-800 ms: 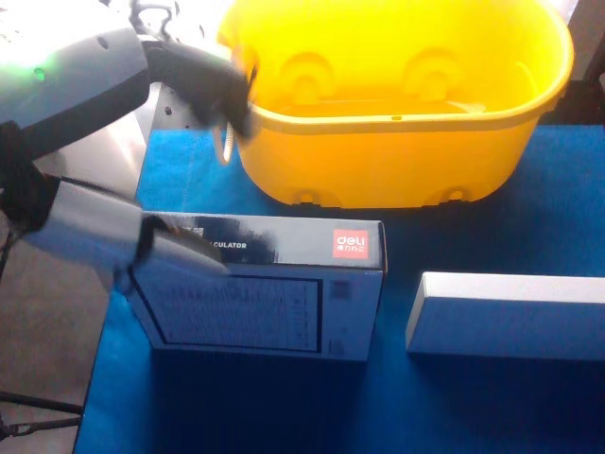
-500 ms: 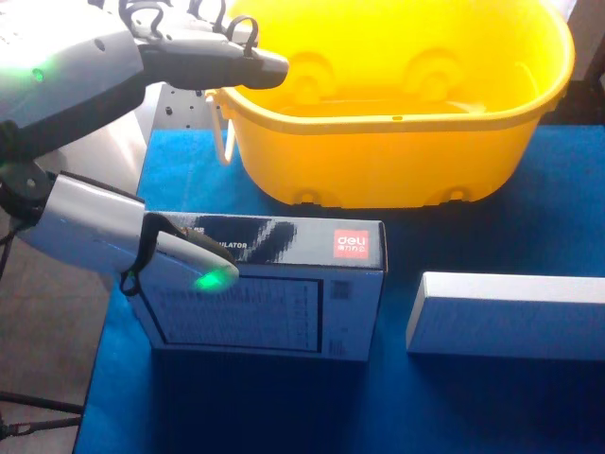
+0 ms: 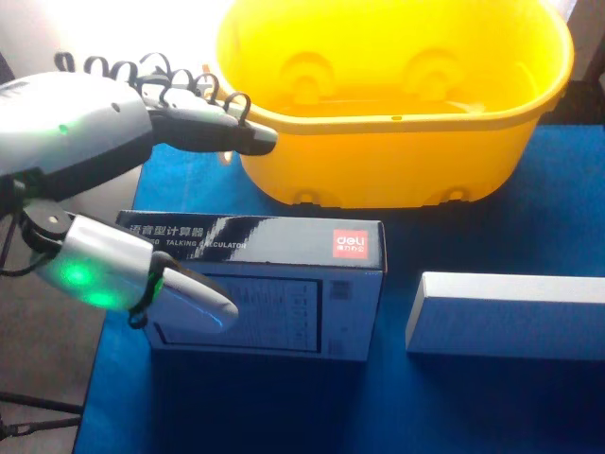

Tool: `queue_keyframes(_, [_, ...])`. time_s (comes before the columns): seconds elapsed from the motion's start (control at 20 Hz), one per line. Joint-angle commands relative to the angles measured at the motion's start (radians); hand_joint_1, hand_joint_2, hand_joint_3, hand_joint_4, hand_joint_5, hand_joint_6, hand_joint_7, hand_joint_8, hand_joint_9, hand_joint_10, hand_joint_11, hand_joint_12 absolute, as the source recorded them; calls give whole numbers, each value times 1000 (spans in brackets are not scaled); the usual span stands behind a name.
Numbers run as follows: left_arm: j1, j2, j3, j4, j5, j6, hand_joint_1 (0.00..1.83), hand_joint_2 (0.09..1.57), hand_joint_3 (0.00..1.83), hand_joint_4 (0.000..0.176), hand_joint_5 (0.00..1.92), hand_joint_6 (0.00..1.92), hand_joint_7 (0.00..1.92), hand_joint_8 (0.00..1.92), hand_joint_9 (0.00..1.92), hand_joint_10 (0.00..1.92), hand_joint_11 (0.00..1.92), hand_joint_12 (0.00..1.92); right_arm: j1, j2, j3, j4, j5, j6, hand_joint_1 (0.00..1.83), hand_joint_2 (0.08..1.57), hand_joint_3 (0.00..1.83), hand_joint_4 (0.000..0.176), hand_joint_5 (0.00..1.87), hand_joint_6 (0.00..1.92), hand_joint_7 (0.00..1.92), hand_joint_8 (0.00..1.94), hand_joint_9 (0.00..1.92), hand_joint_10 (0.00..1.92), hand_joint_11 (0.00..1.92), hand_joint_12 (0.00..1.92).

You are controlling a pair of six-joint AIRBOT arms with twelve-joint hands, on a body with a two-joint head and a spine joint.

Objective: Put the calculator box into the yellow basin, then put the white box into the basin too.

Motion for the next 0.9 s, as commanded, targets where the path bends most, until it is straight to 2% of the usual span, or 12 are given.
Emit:
queue_keyframes(0.0, [-5,-8,8,-20,-122,-2,579,705,0,80,422,3,352,5,318,31,0,1205,9,-1,5,21,-109,-5,554,814,0,0,400,7,442,0,431,69,0,1176])
queue_keyframes(0.1, [0,-25,19,-26,-119,-2,626,734,8,85,396,3,333,6,291,13,0,1000,22,-13,10,33,-82,-19,559,810,0,0,405,7,433,6,415,62,0,1206])
queue_keyframes(0.15, [13,-28,22,-36,-119,-2,612,751,10,89,390,0,318,1,299,13,0,1002,51,-34,24,33,-34,-21,523,815,0,0,410,8,443,9,424,67,0,1240])
queue_keyframes(0.25, [52,-28,27,-69,-138,-2,543,768,11,64,425,11,332,5,338,24,0,1092,118,-84,56,22,43,-21,502,808,0,0,408,5,432,3,414,66,0,1274])
queue_keyframes(0.3, [60,-28,28,-75,-143,-2,539,770,9,60,421,7,305,3,307,10,0,1025,128,-92,62,19,55,-21,496,809,0,0,428,12,461,13,457,87,0,1368])
queue_keyframes(0.35, [79,-28,28,-89,-154,-2,575,770,6,84,413,3,283,0,284,3,0,964,151,-110,72,15,74,-21,497,808,0,0,434,13,476,17,478,99,0,1430])
queue_keyframes(0.4, [86,-28,28,-94,-159,-2,589,768,3,72,419,4,289,3,295,7,0,1018,158,-119,76,14,78,-21,518,790,0,0,455,19,516,30,497,113,0,1402])
queue_keyframes(0.5, [91,-32,29,-98,-161,0,605,758,0,90,423,3,302,5,311,11,0,1100,167,-134,83,12,88,-23,486,791,0,0,448,12,503,18,468,115,0,1379])
queue_keyframes(0.65, [114,-54,45,-120,-162,3,566,749,0,52,438,8,319,9,319,14,0,1110,205,-175,109,2,152,-29,465,783,0,0,465,15,525,23,472,129,0,1389])
queue_keyframes(0.7, [135,-67,54,-137,-166,6,588,752,0,37,450,12,348,20,336,20,0,1111,219,-193,122,-1,175,-29,531,767,0,0,483,22,544,29,492,141,0,1395])
queue_keyframes(0.75, [151,-80,65,-151,-171,6,617,753,0,41,446,8,347,14,331,17,0,1094,232,-204,129,-6,189,-29,566,763,0,0,494,24,556,31,507,157,0,1433])
queue_keyframes(0.85, [170,-100,80,-168,-178,5,684,816,20,76,477,14,356,10,318,10,0,1053,240,-215,135,-11,196,-29,683,819,2,0,563,29,615,24,456,429,7,1532])
